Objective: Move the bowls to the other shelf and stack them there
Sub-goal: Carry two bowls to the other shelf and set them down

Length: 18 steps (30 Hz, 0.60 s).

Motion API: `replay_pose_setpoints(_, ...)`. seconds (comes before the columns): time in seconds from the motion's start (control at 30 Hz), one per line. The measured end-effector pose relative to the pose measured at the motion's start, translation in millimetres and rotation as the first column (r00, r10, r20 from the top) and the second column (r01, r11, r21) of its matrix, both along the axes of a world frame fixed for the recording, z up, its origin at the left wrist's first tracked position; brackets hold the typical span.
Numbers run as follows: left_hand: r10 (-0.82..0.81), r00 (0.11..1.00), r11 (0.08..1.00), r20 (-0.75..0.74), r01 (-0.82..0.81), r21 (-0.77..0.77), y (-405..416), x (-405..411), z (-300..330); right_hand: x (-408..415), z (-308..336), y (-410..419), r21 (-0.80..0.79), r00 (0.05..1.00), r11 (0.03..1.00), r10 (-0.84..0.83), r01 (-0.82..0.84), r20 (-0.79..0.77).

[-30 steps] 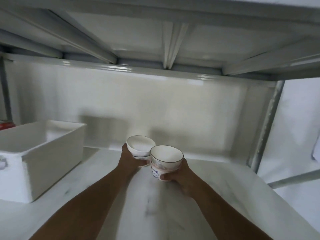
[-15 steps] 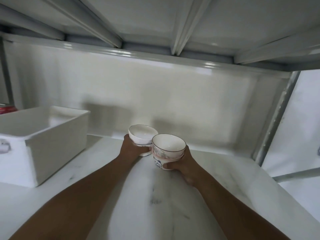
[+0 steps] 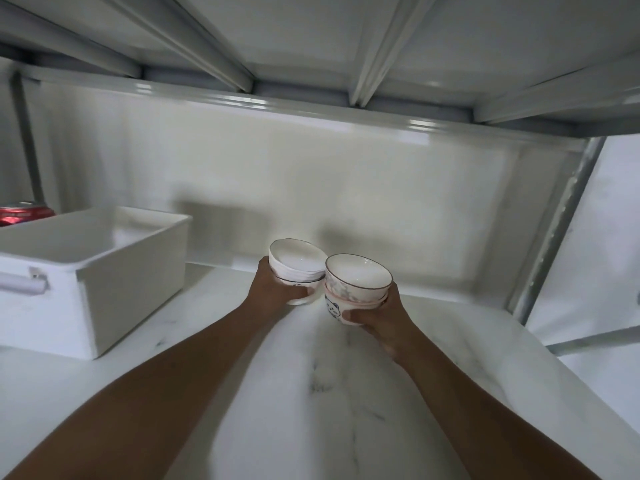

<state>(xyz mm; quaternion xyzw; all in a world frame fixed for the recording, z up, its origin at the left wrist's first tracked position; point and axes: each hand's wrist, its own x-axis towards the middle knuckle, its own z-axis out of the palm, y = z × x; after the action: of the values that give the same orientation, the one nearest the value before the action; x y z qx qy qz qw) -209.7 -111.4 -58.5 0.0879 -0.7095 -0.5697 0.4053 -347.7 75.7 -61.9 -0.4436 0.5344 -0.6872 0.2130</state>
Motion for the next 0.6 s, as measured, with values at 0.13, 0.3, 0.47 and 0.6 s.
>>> replay_pose_setpoints(0.13, -0.036, 0.999, 0.998, 0.005, 0.035, 0.057, 10, 4, 8, -2, 4, 9, 0.005, 0.999, 1.0, 0.01, -0.01, 0.047)
replay_pose_setpoints(0.3, -0.105, 0.994, 0.989, -0.005, 0.105, 0.102, 23, 14, 14, 8, 12, 21, -0.036, 0.996, 0.999, -0.011, 0.014, 0.084)
replay_pose_setpoints(0.47, -0.137, 0.99, 0.98, 0.041, 0.13, 0.154, 31, 26, 16, 31, 23, 40, -0.081, 0.995, 0.995, -0.05, 0.058, 0.089)
replay_pose_setpoints(0.6, -0.187, 0.978, 0.974, 0.095, 0.172, 0.146, 39, 32, 22, 52, 29, 61, -0.13, 0.986, 0.985, -0.098, 0.116, 0.136)
